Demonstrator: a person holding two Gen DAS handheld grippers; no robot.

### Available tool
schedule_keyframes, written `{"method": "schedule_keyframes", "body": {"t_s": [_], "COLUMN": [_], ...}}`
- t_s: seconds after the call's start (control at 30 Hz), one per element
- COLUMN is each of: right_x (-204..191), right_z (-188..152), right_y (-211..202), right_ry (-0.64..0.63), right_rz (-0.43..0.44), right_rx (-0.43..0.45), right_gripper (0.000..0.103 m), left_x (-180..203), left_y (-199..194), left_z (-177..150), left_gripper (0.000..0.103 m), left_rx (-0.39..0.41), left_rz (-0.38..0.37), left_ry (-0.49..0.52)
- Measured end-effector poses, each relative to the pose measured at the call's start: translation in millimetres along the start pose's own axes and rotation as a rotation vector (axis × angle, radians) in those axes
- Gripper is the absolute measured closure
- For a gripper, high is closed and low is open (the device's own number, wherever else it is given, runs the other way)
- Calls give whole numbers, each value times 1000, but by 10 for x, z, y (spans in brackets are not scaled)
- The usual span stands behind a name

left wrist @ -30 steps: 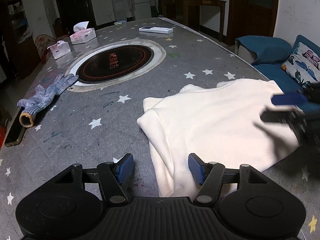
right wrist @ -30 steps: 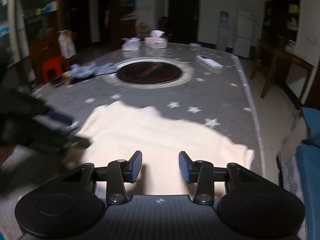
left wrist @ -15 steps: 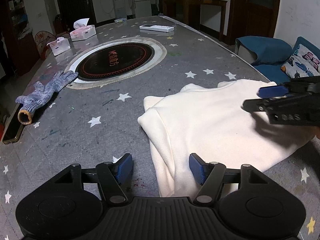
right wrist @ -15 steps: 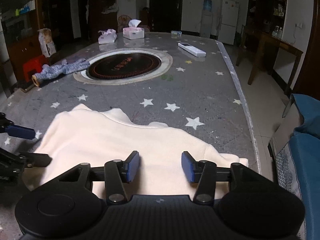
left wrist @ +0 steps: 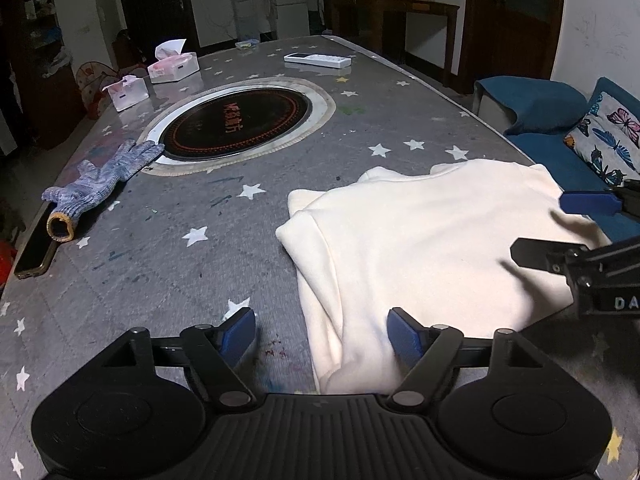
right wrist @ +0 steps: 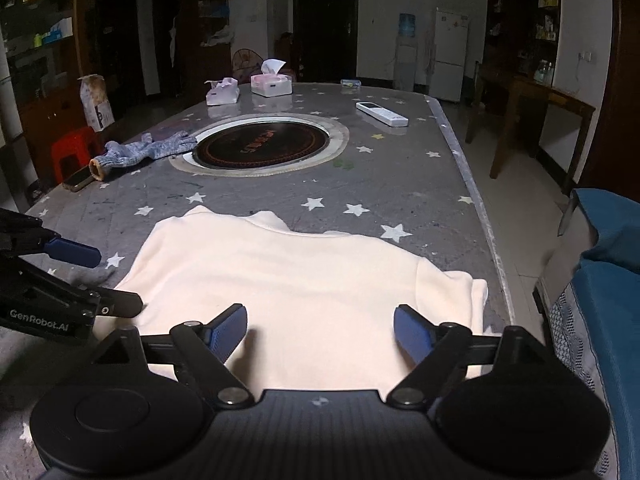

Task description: Fold clothes

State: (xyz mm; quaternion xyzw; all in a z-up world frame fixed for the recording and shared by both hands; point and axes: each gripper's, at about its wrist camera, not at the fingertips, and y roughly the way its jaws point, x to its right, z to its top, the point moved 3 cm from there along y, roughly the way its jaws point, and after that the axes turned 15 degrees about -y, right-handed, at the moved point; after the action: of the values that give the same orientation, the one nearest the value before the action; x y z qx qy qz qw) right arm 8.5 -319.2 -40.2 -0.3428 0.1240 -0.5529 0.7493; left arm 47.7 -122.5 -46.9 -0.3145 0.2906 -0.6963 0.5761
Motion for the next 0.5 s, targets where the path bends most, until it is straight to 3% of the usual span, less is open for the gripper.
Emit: {"method": "schedule_keyframes", "body": {"t_s": [0.17,0.5], "right_x": [-28,-97], "right_z": [-57,-180], "right_y": [-141,-302], "right_ry": [45,70], "right_rz": [-26,-53], "right_rx": [18,16], "right_gripper": [4,0], "left_x": [29,46], "left_y": [-71,-208], "left_z": [-55,-148], "left_gripper": [21,14], "left_rx": [7,27], "left_rz": [3,15], "left_ry": [9,15]}}
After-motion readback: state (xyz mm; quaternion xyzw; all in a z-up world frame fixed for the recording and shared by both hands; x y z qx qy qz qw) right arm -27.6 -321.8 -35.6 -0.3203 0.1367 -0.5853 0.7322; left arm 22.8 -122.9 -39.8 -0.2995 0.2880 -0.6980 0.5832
